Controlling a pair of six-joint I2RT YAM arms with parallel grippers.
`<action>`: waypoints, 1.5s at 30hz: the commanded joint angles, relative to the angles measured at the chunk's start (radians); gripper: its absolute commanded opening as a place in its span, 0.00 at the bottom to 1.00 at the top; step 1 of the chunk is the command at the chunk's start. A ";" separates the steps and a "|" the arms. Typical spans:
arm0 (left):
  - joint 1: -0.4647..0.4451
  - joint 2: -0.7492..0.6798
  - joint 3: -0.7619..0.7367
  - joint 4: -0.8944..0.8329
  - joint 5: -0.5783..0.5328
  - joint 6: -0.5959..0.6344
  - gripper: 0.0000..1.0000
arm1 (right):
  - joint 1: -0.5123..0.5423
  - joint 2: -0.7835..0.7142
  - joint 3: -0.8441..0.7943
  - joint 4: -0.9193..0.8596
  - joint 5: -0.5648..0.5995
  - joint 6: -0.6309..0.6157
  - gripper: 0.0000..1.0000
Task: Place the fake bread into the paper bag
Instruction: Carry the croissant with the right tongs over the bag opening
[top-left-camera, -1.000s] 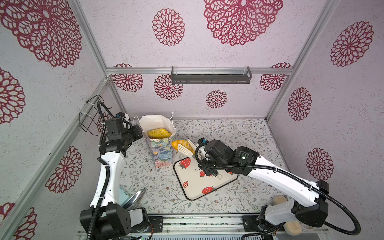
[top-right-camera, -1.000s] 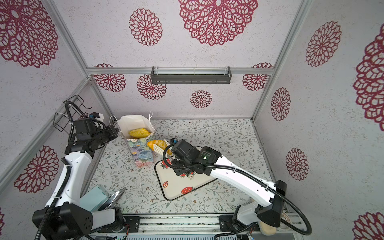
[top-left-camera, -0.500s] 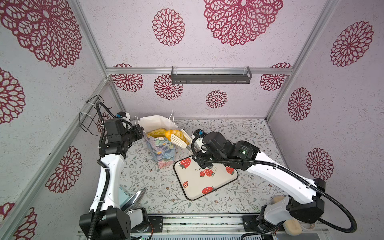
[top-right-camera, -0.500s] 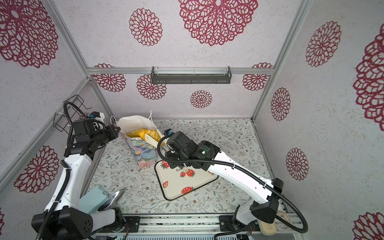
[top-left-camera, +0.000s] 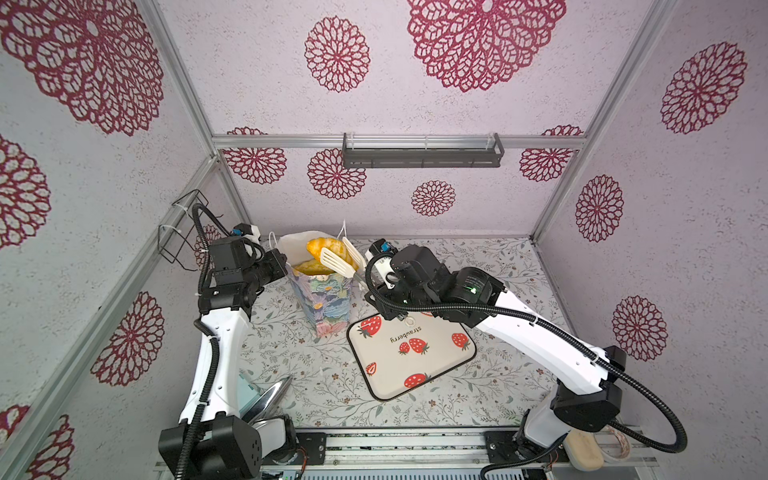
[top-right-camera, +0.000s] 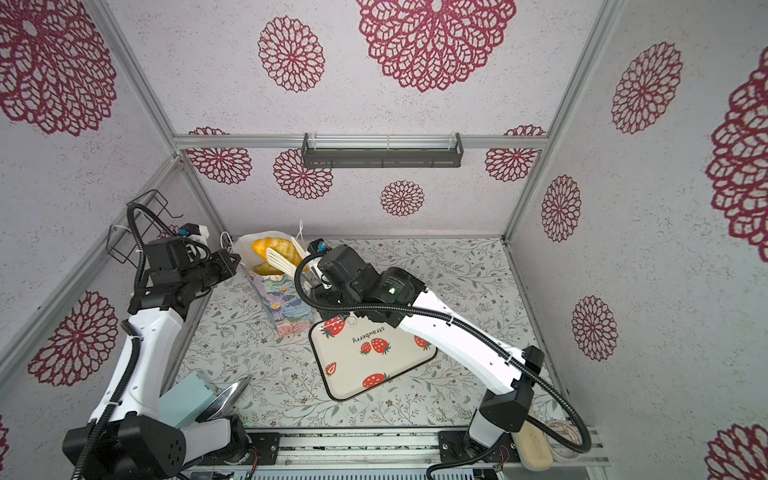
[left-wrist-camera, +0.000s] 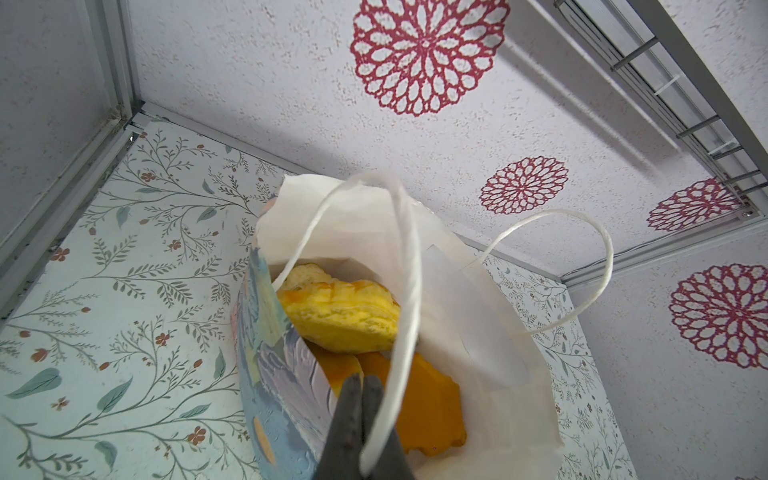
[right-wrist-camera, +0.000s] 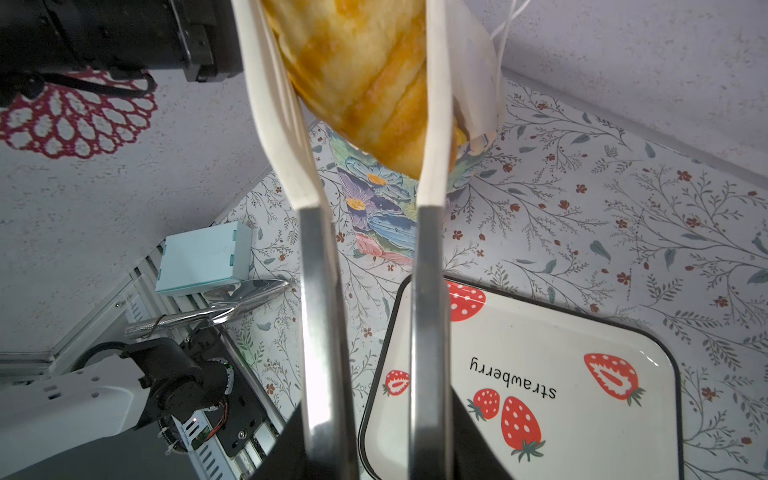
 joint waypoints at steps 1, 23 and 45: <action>0.006 -0.007 0.001 -0.003 -0.006 -0.002 0.00 | -0.012 -0.002 0.077 0.059 -0.004 -0.030 0.38; 0.008 -0.004 0.003 -0.006 -0.001 -0.004 0.00 | -0.122 0.208 0.388 0.051 -0.117 -0.025 0.38; 0.008 0.007 0.003 0.002 0.001 -0.015 0.00 | -0.190 0.333 0.446 0.116 -0.215 0.011 0.38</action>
